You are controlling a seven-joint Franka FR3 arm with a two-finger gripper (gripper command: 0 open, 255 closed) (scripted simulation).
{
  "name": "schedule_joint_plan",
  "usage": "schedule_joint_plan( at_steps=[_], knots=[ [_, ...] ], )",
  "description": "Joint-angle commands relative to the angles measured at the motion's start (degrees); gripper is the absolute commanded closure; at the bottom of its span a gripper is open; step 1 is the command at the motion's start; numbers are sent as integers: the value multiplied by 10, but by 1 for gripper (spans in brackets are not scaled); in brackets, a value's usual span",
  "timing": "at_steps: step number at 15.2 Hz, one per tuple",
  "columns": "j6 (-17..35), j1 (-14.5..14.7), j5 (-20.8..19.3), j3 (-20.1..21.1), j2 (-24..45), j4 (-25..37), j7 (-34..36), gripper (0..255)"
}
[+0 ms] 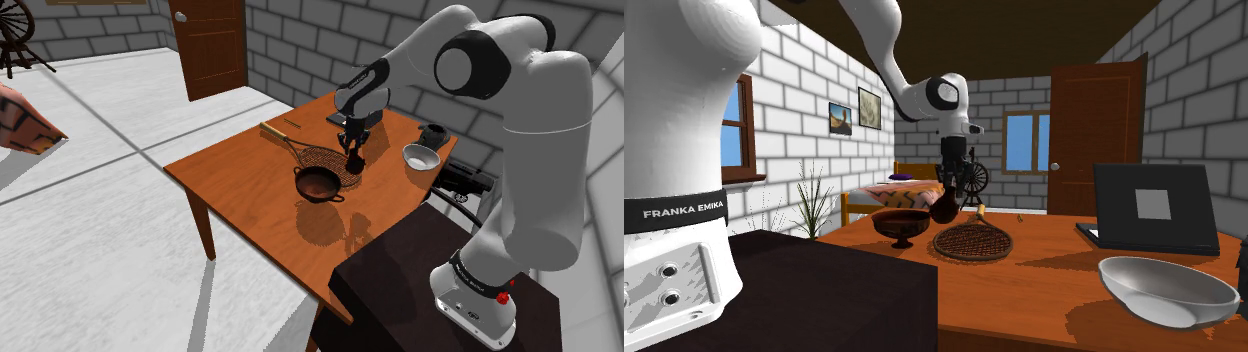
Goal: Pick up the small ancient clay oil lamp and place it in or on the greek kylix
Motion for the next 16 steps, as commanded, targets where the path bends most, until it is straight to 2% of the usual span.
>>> schedule_joint_plan(
  at_steps=[1, 9, 10, 11, 12, 13, 14, 15, 16],
  knots=[
    [-3, 23, -1, 6, 0, 2, 29, 255],
    [-27, 88, 2, 32, 22, 47, 124, 255],
    [-21, 82, 1, 28, 15, 34, 112, 255],
    [-21, 82, 1, 28, 15, 34, 112, 0],
    [186, 83, 8, 49, -74, -122, -22, 0],
    [15, 83, 4, 39, -23, -29, 82, 0],
    [15, 86, 6, 36, -22, -29, 81, 0],
    [-150, -6, 65, 75, 45, 96, -20, 0],
    [-326, -93, 92, 114, 142, 254, -80, 0]
  ],
)
